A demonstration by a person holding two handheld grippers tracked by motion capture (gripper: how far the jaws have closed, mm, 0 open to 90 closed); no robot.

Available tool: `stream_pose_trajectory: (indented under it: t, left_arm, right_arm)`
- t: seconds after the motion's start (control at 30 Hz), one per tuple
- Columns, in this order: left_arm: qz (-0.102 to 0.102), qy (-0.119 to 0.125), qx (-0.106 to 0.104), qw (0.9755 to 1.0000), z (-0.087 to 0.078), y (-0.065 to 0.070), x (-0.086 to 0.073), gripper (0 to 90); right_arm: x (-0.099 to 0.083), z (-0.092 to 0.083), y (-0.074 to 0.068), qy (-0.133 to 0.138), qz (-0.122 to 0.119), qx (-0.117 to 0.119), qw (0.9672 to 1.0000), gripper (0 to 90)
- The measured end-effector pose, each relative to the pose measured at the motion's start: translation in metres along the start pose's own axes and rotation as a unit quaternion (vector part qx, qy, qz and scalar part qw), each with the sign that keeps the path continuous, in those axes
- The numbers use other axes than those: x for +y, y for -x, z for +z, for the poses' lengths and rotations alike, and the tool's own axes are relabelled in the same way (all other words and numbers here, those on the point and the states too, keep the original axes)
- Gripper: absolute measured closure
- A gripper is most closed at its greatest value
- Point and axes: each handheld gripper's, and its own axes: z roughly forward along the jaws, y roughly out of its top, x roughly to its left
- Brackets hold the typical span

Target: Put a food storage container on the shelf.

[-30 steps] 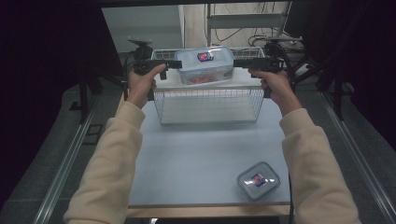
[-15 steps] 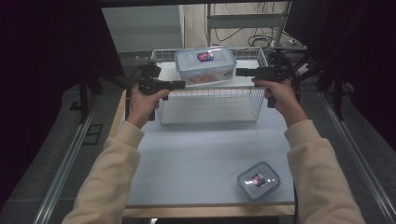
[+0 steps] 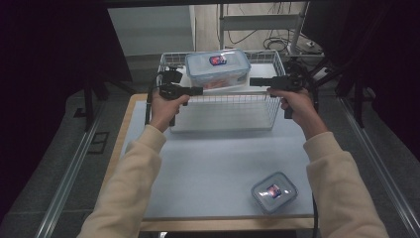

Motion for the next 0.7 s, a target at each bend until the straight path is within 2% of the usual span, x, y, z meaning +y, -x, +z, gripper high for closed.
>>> stream_pose_trajectory:
  t: [0.23, 0.4, 0.7]
  left_arm:
    - [-0.006, -0.003, 0.016, 0.9998, 0.0, -0.01, 0.009, 90.0]
    - [-0.02, 0.0, 0.017, 0.9997, 0.002, -0.015, 0.011, 90.0]
    - [-0.027, 0.004, 0.018, 0.9995, 0.003, -0.018, 0.011, 90.0]
  right_arm:
    - [-0.001, -0.003, 0.001, 0.001, -0.001, 0.002, 1.0, 36.7]
    - [-0.004, -0.002, 0.003, -0.003, 0.0, 0.003, 1.0, 36.7]
    - [-0.005, -0.004, 0.003, -0.004, -0.004, 0.004, 1.0, 36.7]
